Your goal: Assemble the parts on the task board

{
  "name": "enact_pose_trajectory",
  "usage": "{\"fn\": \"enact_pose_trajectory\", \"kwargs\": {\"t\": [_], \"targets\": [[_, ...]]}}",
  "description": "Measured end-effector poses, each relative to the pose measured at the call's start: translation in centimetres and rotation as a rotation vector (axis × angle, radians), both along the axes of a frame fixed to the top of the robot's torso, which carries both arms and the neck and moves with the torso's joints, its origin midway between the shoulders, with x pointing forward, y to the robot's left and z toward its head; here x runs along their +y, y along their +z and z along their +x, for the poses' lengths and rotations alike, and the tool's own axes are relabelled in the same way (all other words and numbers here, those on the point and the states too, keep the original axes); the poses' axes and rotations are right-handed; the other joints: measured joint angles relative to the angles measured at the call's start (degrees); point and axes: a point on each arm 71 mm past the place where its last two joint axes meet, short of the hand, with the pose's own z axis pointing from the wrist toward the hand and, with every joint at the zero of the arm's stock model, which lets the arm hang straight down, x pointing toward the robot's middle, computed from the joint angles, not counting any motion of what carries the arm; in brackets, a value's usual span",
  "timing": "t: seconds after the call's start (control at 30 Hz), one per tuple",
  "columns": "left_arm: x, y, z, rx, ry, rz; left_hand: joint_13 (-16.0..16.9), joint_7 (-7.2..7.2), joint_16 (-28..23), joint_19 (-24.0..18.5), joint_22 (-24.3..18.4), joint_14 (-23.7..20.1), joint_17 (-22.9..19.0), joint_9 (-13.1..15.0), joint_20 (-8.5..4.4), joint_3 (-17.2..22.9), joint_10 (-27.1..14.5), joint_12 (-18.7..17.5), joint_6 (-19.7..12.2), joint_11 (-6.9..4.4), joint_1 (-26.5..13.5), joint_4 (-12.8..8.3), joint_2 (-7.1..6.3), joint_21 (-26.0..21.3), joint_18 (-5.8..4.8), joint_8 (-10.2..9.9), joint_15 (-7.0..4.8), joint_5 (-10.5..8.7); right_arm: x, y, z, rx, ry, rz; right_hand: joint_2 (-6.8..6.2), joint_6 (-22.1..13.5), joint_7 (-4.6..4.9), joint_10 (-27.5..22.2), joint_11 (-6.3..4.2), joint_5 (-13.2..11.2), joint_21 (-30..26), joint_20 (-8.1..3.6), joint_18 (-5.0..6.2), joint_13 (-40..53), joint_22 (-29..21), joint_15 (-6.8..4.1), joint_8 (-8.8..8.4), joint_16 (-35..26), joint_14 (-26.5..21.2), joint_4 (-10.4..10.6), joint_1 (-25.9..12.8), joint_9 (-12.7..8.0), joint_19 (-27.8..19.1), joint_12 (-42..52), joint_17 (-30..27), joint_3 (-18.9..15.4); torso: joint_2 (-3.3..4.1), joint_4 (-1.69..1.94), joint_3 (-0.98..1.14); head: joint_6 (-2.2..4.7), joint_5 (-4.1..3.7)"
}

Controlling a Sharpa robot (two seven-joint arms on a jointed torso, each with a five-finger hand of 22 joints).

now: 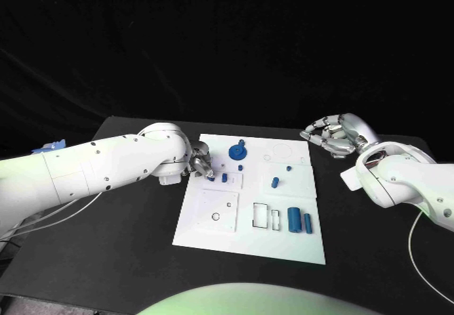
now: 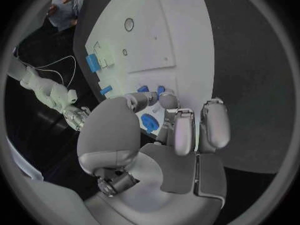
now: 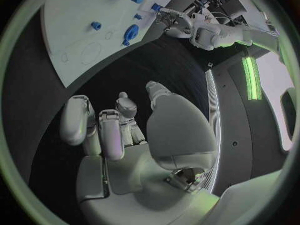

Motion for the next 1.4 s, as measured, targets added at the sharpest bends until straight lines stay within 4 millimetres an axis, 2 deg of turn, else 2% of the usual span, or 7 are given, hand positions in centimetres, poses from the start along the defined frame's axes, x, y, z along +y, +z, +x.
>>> {"fn": "enact_pose_trajectory", "kwargs": {"t": [0.1,0.2,0.5,0.87,1.23,1.4], "targets": [[-0.02,-0.02,0.03,0.001,0.000,0.001,0.00,0.00,0.00,0.00,0.00,0.00,0.00,0.02,0.00,0.33,0.00,0.00,0.00,0.00,-0.30,-0.32,0.15,0.00,0.00,0.00,0.00,0.00,0.00,0.00,0.00,0.000,0.000,0.000,0.00,0.00,0.00,0.00,0.00,0.00,0.00,0.00,0.00,0.00,0.00,0.00,0.00,0.00,0.00,0.00,0.00,0.00,0.00,0.00,0.00,0.00,0.00,0.01,0.00,0.00,-0.01],[-0.04,-0.03,0.04,0.001,0.000,0.001,0.17,-0.10,0.00,0.20,0.04,0.00,0.00,1.70,-0.20,0.34,0.00,0.00,0.10,0.00,-0.67,-0.33,-0.22,0.00,0.00,0.00,0.00,0.00,-0.01,-0.01,0.00,0.000,0.000,0.000,0.00,0.00,0.00,0.00,0.00,0.00,0.00,0.00,0.00,0.00,0.01,0.00,0.00,0.00,0.00,0.00,0.00,0.00,0.00,0.00,0.00,0.00,0.01,0.01,-0.02,0.00,-0.05],[-0.06,-0.08,0.09,0.004,0.002,0.002,0.55,-0.50,0.23,0.32,0.43,0.00,0.00,2.76,-0.32,1.03,0.30,0.40,0.51,-0.30,-2.48,-0.23,-0.37,0.34,0.00,0.00,0.00,0.00,-0.04,-0.03,0.01,0.000,-0.001,0.000,0.01,0.00,0.00,0.00,0.00,0.00,0.00,0.00,0.00,0.00,0.04,0.00,0.00,0.00,0.00,0.00,-0.01,-0.05,0.00,0.00,0.00,0.00,0.03,0.04,-0.05,-0.08,-0.12],[0.02,-0.22,0.28,0.009,0.008,0.005,0.83,-2.19,0.45,0.41,0.73,-0.21,0.00,1.96,-0.41,-1.13,0.61,0.65,2.65,-0.61,-4.71,2.23,-0.80,0.34,0.00,0.17,-0.20,0.05,-0.03,-0.06,0.00,0.001,-0.001,0.000,0.30,0.00,0.00,0.00,0.00,0.00,0.00,0.00,0.00,0.00,0.03,0.00,0.00,0.00,0.00,0.15,-0.30,-0.05,0.00,0.00,0.00,-0.15,0.05,0.04,-0.05,-0.26,-0.18],[0.02,-0.33,0.37,0.017,0.011,0.006,1.14,-2.53,0.45,0.62,1.10,-0.21,0.00,1.30,-0.62,-3.67,0.79,0.87,3.36,-0.42,-5.88,4.28,-1.06,0.34,0.00,0.80,-0.20,0.06,-0.03,-0.08,-0.01,0.002,-0.001,0.000,0.85,0.00,0.00,0.00,0.00,0.00,0.00,0.00,0.00,-0.06,0.02,0.00,0.22,0.00,0.00,0.16,-0.85,-0.10,0.00,0.00,0.00,-0.47,0.02,0.01,-0.01,-0.43,-0.26],[0.09,-0.39,0.43,0.020,0.014,0.006,1.13,-2.44,0.65,0.62,1.11,-0.21,0.00,0.90,-0.62,-5.65,0.79,0.87,3.67,-0.42,-6.92,5.79,-0.45,0.34,0.00,0.60,-0.20,0.06,-0.04,-0.08,-0.01,0.002,-0.001,0.000,0.91,0.00,0.00,0.00,0.00,0.00,0.00,0.00,0.00,-0.06,0.02,0.00,0.22,0.00,0.00,0.16,-0.91,-0.10,0.00,0.00,0.00,-0.79,0.02,0.01,0.00,-0.44,-0.31]]}}
